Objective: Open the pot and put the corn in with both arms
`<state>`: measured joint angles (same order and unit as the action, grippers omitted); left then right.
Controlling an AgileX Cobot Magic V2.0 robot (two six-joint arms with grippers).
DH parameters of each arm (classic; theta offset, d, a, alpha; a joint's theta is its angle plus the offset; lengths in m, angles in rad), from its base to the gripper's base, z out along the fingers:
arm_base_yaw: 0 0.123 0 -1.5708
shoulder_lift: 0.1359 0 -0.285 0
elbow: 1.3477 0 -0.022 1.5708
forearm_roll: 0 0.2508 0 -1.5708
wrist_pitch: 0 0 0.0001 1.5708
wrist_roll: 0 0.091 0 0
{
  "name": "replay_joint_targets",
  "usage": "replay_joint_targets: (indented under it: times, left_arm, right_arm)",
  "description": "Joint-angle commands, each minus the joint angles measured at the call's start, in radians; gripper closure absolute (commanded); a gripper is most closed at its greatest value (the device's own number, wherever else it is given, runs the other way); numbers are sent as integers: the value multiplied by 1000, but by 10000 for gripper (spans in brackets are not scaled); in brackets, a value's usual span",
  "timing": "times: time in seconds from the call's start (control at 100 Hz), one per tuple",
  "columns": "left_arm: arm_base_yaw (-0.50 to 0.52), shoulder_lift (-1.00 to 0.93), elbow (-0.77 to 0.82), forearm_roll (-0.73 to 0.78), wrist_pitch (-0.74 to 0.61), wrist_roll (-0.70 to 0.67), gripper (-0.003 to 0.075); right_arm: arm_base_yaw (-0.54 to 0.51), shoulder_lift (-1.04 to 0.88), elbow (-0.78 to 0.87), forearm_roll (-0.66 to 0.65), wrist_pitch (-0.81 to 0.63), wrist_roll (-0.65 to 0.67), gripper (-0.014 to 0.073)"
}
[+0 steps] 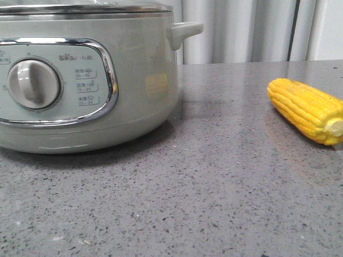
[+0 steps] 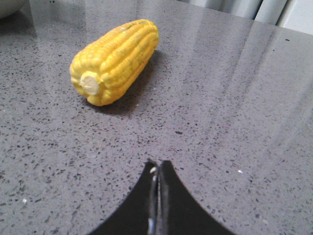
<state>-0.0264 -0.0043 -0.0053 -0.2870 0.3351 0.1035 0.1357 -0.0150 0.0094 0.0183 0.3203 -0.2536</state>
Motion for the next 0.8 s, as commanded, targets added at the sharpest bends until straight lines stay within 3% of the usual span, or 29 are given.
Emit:
replay_joint_targets:
  times: [0.0, 0.79]
  left_arm:
    - [1, 5, 27, -16, -29, -8, 741]
    - [1, 5, 27, -16, -29, -8, 741]
  right_arm:
    - [-5, -16, 18, 5, -18, 3, 657]
    - [-5, -16, 18, 5, -44, 3, 657]
